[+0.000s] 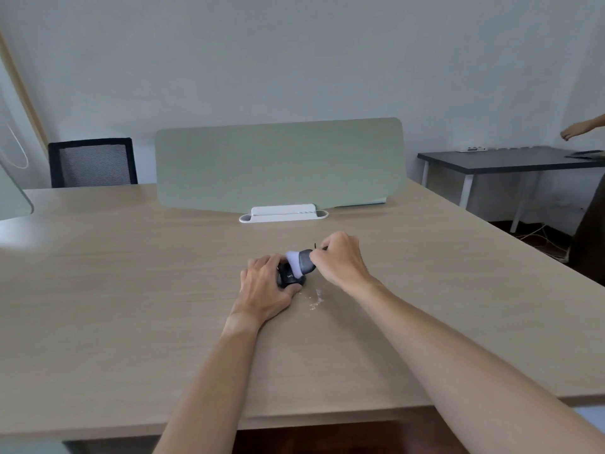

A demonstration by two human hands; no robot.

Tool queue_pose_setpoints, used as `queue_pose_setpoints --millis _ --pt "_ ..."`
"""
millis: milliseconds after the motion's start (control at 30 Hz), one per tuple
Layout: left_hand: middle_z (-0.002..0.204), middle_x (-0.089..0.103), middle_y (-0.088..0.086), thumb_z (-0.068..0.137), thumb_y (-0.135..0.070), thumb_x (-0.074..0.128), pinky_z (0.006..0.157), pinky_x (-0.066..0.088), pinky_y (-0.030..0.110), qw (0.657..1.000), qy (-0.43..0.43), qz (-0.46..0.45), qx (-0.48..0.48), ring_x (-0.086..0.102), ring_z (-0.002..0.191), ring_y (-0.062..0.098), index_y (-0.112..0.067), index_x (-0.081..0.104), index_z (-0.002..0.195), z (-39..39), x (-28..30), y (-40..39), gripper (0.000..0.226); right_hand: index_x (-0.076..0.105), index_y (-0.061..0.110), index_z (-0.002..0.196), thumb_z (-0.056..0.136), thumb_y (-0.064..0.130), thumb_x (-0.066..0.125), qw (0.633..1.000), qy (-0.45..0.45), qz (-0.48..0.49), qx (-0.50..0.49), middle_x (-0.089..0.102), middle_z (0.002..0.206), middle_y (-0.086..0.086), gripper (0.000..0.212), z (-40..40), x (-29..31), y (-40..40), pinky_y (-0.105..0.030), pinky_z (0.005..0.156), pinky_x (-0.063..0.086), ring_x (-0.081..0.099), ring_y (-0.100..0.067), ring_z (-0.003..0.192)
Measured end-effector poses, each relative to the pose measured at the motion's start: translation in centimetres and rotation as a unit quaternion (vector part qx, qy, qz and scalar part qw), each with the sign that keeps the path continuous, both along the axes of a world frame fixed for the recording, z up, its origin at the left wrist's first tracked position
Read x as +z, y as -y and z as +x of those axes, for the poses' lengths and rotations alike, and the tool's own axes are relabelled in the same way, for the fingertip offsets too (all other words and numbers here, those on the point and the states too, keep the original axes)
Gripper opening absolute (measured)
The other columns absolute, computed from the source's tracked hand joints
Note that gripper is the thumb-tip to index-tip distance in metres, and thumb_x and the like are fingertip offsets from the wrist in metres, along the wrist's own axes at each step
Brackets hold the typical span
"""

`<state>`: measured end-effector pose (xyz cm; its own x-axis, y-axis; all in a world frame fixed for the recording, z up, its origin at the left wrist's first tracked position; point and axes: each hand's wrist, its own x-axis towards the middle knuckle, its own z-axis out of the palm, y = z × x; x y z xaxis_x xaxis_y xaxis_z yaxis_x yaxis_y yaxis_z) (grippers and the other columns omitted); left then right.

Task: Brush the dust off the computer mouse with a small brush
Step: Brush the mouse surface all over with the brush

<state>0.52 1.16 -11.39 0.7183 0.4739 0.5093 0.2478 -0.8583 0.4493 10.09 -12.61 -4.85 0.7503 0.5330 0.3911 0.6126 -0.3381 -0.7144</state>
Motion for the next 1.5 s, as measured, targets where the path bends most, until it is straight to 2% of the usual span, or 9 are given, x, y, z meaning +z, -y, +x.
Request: queue_pose_setpoints --millis 133,267,367,467,633,900,1067,1300,1500 --pt "0.102 0.048 -0.01 0.062 -0.052 0.064 0.083 0.029 0.032 1.0 -0.018 0.004 0.009 0.039 0.101 0.017 -0.027 0.053 0.097 0.0 -0.1 0.0 0.044 0.014 0.02 0.055 0.051 0.01 0.045 0.999 -0.012 -0.027 0.018 0.012 0.054 0.003 0.033 -0.4 0.1 -0.1 -0.028 0.05 0.008 0.013 -0.016 0.061" --pt "0.112 0.062 0.0 0.061 -0.023 0.052 0.087 0.042 0.035 0.998 0.005 -0.041 -0.053 0.054 0.106 0.026 -0.019 0.056 0.111 0.0 -0.2 -0.1 0.05 0.018 0.021 0.051 0.037 0.019 0.039 0.997 0.026 -0.061 -0.027 0.018 0.052 0.003 0.026 -0.8 0.8 0.2 -0.021 0.038 0.009 0.014 -0.02 0.052" --pt "0.092 0.062 -0.005 0.06 -0.014 0.047 0.072 0.042 0.025 0.994 0.009 -0.075 -0.074 0.058 0.087 0.023 -0.031 0.052 0.093 -0.2 0.0 -0.1 0.037 0.017 0.02 0.054 0.047 0.015 0.043 0.999 0.023 -0.044 -0.004 0.016 0.053 0.002 0.028 -0.8 1.1 0.1 -0.024 0.045 0.009 0.013 -0.019 0.056" --pt "0.084 0.056 -0.005 0.059 -0.014 0.047 0.068 0.044 0.032 0.995 0.002 -0.079 -0.056 0.054 0.079 0.024 -0.032 0.047 0.081 -0.4 0.3 0.2 0.028 0.016 0.02 0.054 0.056 0.006 0.048 0.998 0.02 -0.051 0.038 0.014 0.056 0.0 0.035 -0.9 0.9 0.2 -0.03 0.052 0.009 0.014 -0.018 0.062" --pt "0.108 0.055 0.0 0.067 -0.02 0.057 0.091 0.039 0.036 0.999 -0.012 -0.04 -0.02 0.051 0.106 0.024 -0.019 0.054 0.108 -0.3 0.2 0.3 0.041 0.022 0.019 0.051 0.052 0.015 0.05 0.992 0.05 -0.105 -0.038 0.023 0.051 0.0 0.028 -0.6 1.0 1.3 -0.024 0.041 0.012 0.023 -0.023 0.052" --pt "0.095 0.057 -0.023 0.061 -0.017 0.051 0.078 0.037 0.03 0.997 -0.004 -0.009 -0.07 0.055 0.094 0.012 -0.038 0.051 0.106 -0.4 0.5 0.4 0.05 0.015 0.019 0.057 0.059 0.002 0.05 0.999 -0.003 -0.046 0.016 0.013 0.058 0.001 0.039 0.1 0.3 0.9 -0.028 0.05 0.007 0.013 -0.018 0.064" --pt "0.126 0.051 -0.006 0.063 -0.024 0.043 0.101 0.034 0.037 0.999 -0.033 -0.009 -0.027 0.045 0.12 0.02 -0.034 0.051 0.126 -0.2 0.1 0.1 0.064 0.018 0.021 0.057 0.02 0.026 0.023 0.999 0.002 -0.042 -0.02 0.016 0.056 0.001 0.037 0.5 0.3 1.8 -0.026 0.048 0.009 0.014 -0.02 0.061" --pt "0.096 0.056 -0.005 0.063 -0.025 0.045 0.081 0.04 0.035 0.998 -0.033 -0.039 -0.042 0.055 0.097 0.027 -0.027 0.047 0.098 -0.2 0.5 0.1 0.035 0.021 0.014 0.057 0.061 0.002 0.054 0.999 0.01 -0.02 0.032 0.013 0.057 0.004 0.035 0.5 -0.4 0.9 -0.031 0.052 0.007 0.012 -0.013 0.062" --pt "0.117 0.055 -0.005 0.075 -0.029 0.059 0.096 0.035 0.038 0.999 -0.035 -0.032 -0.014 0.047 0.114 0.022 -0.028 0.05 0.115 -0.1 0.0 0.3 0.041 0.016 0.021 0.049 0.034 0.02 0.038 0.998 0.035 -0.043 -0.019 0.014 0.05 0.005 0.026 -0.1 0.8 0.8 -0.021 0.039 0.006 0.012 -0.019 0.054"
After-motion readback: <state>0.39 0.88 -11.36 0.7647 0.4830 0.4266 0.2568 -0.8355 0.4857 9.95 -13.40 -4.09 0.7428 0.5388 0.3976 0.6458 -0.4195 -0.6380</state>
